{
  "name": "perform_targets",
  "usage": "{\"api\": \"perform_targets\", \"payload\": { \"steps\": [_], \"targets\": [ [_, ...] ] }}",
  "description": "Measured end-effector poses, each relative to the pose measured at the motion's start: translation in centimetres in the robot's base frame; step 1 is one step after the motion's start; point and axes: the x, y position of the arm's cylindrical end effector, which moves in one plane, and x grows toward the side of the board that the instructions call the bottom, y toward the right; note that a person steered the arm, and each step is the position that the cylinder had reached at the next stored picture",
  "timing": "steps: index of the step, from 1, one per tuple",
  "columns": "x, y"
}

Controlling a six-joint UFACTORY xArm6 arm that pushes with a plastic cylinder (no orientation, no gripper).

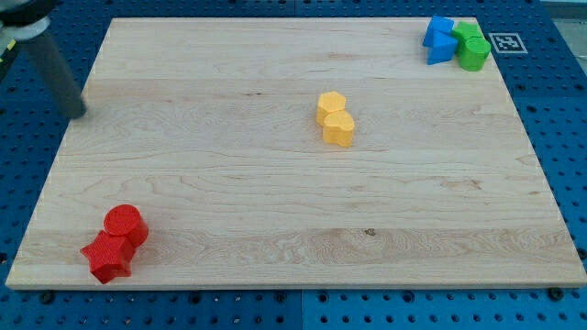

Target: Move red star along with red circle a bit right and up

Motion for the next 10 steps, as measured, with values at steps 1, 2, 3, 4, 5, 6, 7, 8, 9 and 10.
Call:
{"api": "perform_targets", "payload": {
  "steps": [1,2,3,4,5,6,7,8,9,10],
  "targets": [
    [7.2,0.1],
    [14.7,2.0],
    [19.0,4.7],
    [19.0,5.8],
    [18.9,8.8],
    [18.9,13.5],
    [18.6,15.1],
    [18.6,15.1],
    [18.9,15.3],
    [18.9,15.3]
  ]
}}
